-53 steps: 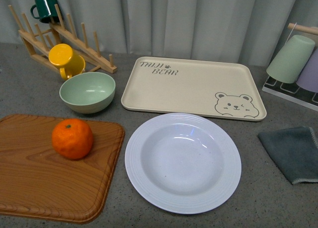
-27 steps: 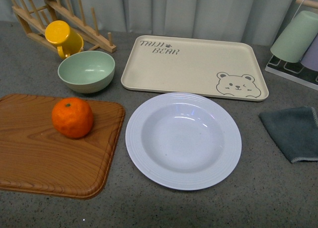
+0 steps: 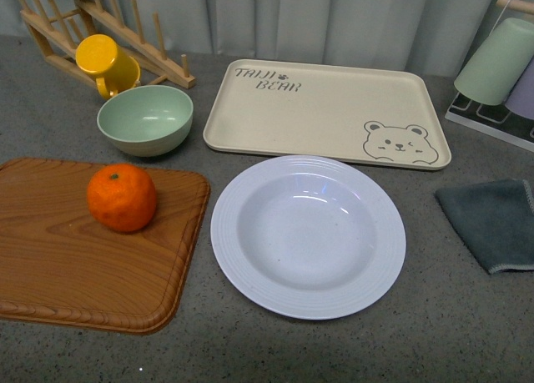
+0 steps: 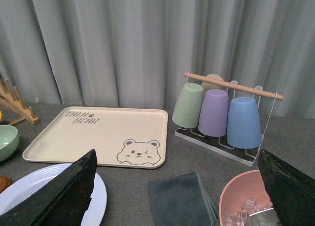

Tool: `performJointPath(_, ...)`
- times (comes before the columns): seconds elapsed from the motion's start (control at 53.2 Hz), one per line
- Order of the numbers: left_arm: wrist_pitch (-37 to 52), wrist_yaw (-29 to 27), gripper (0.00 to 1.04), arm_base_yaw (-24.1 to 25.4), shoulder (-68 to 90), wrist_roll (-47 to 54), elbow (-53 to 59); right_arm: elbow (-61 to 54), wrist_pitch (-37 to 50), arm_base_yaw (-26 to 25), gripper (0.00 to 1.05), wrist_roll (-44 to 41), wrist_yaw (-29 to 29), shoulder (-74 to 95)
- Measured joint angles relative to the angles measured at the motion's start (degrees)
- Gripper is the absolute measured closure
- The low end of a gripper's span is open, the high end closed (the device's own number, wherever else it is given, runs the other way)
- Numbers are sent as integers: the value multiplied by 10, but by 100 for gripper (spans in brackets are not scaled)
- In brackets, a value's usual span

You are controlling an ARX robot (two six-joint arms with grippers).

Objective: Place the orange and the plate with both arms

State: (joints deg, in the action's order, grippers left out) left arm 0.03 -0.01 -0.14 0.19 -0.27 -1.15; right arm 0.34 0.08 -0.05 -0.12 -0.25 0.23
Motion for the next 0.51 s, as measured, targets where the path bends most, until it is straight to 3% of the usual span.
performJointPath(0.507, 0, 0, 6, 0, 0, 0, 0, 0, 0, 0, 9, 0, 0, 0)
